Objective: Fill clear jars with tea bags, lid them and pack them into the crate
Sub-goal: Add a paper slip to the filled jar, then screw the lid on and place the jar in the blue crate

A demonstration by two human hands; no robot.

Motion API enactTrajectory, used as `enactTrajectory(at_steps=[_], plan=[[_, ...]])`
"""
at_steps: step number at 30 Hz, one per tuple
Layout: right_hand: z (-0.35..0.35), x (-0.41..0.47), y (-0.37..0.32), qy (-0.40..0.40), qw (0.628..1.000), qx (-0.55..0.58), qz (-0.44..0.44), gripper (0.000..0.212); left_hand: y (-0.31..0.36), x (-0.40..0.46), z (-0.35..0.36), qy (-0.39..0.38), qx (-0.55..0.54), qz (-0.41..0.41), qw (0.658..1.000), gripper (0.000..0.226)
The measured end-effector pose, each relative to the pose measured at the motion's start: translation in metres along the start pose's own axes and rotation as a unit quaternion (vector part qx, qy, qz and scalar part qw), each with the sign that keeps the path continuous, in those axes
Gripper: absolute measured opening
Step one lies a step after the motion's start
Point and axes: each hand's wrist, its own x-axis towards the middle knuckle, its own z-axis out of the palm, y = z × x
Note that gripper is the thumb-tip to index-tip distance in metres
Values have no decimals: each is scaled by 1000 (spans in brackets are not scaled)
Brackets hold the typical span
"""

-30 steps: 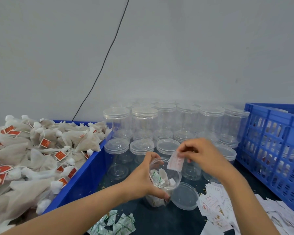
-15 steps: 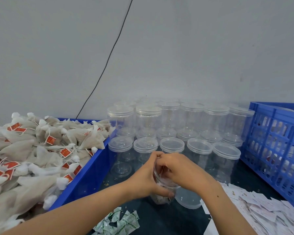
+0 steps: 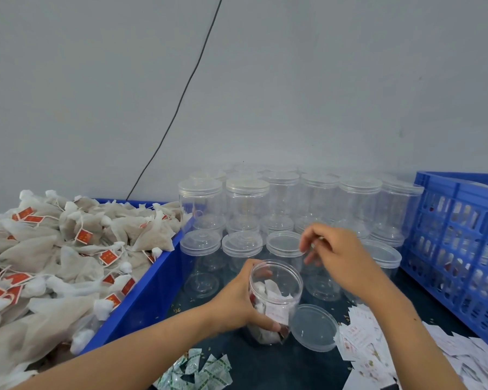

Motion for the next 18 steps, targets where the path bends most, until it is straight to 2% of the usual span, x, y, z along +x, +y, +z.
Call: enactTrajectory(at_steps=[1,2,4,7,9,12,18], plan=[[-1,1,7,14,999,-41,25,33,-1,0,0,-5,0,-4,1000,93],[0,2,14,-6,995,-81,60,26,-1,0,0,-10,-2,-8,1000,95],[6,1,27,-134,967,-156,149,4,-1,0,0,-20,-8,-14,1000,95],[27,-4,41,-325,885,-221,250,76,1,-1,-1,-29,-9,-15,999,91],[41,-6,45,-388,843,-269,256,106,1,-2,-1,-30,-8,-15,999,91],[58,-5,53,-423,816,-310,244,123,2,-2,-1,-31,-9,-13,999,91],[51,-6,48,-375,846,-308,220,113,4,-4,0,-26,-26,-7,999,90]])
